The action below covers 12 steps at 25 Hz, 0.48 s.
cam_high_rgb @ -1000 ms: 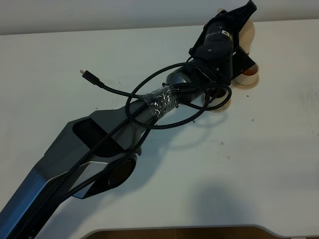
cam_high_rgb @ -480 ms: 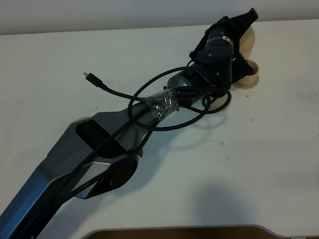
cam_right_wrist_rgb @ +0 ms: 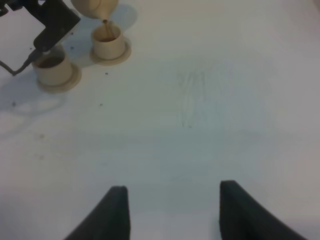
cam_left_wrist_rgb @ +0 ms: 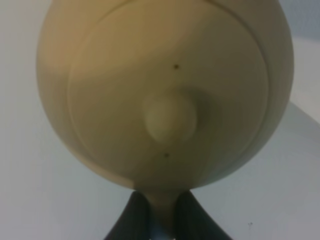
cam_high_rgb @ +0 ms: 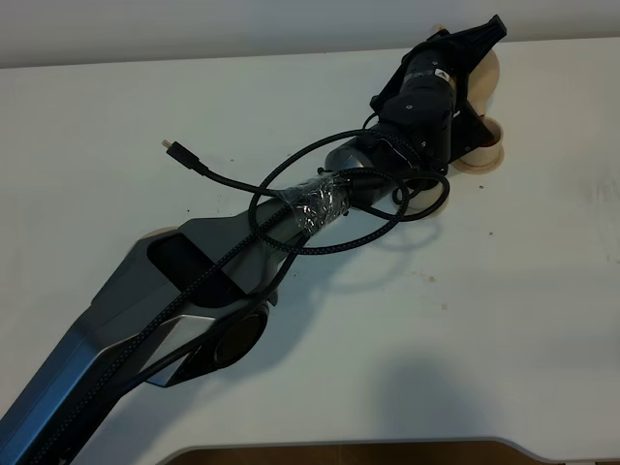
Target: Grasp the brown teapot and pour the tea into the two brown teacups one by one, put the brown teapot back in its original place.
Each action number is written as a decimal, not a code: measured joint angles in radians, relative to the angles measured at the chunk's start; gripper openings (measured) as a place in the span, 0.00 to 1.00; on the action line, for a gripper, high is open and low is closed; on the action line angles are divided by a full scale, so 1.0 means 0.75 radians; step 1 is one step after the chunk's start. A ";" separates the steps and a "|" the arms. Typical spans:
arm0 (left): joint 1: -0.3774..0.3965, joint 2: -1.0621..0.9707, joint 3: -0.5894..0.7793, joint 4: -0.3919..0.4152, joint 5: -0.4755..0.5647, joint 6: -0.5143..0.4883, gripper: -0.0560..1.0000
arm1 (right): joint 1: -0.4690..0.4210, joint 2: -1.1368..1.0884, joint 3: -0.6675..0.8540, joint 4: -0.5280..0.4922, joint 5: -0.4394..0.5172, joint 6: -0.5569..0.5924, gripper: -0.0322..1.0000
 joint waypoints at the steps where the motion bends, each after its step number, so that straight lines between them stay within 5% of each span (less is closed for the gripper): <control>1: 0.000 0.000 0.000 0.005 0.000 0.000 0.17 | 0.000 0.000 0.000 0.000 0.000 0.000 0.45; 12: 0.000 0.000 0.000 0.025 -0.006 0.000 0.17 | 0.000 0.000 0.000 0.000 0.000 0.000 0.45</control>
